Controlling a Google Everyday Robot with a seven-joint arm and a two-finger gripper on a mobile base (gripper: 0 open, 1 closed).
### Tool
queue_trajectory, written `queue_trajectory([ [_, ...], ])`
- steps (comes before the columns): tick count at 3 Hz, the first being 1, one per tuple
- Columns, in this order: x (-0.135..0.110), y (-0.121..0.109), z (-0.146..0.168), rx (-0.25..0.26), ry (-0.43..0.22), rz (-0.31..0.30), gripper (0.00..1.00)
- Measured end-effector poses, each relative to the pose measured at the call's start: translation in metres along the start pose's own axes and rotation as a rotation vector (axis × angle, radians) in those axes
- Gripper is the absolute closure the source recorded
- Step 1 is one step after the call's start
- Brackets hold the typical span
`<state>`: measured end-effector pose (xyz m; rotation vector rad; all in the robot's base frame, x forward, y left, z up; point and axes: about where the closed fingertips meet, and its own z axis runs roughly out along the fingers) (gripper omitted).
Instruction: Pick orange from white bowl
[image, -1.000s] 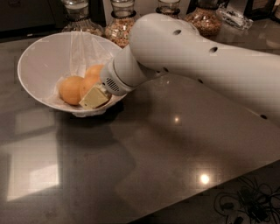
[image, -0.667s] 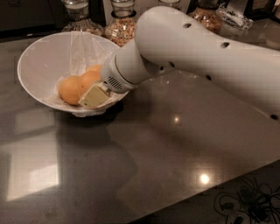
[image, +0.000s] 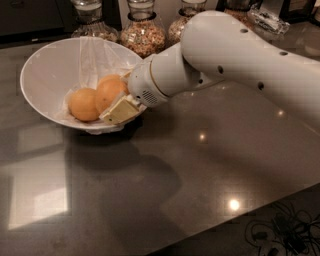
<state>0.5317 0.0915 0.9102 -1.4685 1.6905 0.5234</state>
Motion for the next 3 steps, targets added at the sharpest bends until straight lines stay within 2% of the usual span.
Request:
queue_trajectory([
  [1, 0.002, -0.01, -0.009, -0.01, -0.037, -0.081, 1.0],
  [2, -0.013, -0.033, -0.031, 0.017, -0.035, -0.121, 1.0],
  [3, -0.036, -0.066, -0.059, 0.043, -0.066, -0.031, 1.0],
])
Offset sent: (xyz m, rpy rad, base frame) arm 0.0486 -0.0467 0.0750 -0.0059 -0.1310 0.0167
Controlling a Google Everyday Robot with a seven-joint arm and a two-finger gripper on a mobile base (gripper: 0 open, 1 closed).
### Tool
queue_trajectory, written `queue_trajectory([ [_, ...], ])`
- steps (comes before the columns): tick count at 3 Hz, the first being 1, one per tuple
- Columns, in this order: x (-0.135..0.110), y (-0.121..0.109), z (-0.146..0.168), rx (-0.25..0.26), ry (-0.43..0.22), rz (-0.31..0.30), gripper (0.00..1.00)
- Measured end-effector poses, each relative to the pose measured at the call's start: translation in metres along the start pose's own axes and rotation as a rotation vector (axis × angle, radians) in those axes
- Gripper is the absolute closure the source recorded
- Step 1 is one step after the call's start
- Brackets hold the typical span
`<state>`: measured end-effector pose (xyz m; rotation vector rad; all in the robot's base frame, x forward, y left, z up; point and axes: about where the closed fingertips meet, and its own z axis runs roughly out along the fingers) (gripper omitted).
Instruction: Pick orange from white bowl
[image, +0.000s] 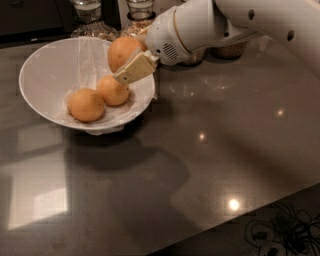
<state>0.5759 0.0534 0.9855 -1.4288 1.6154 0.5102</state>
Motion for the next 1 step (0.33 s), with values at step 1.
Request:
queue_trajectory([
  [1, 0.0003, 0.0052, 0.0035, -0.006, 0.002, -0.014, 1.0],
])
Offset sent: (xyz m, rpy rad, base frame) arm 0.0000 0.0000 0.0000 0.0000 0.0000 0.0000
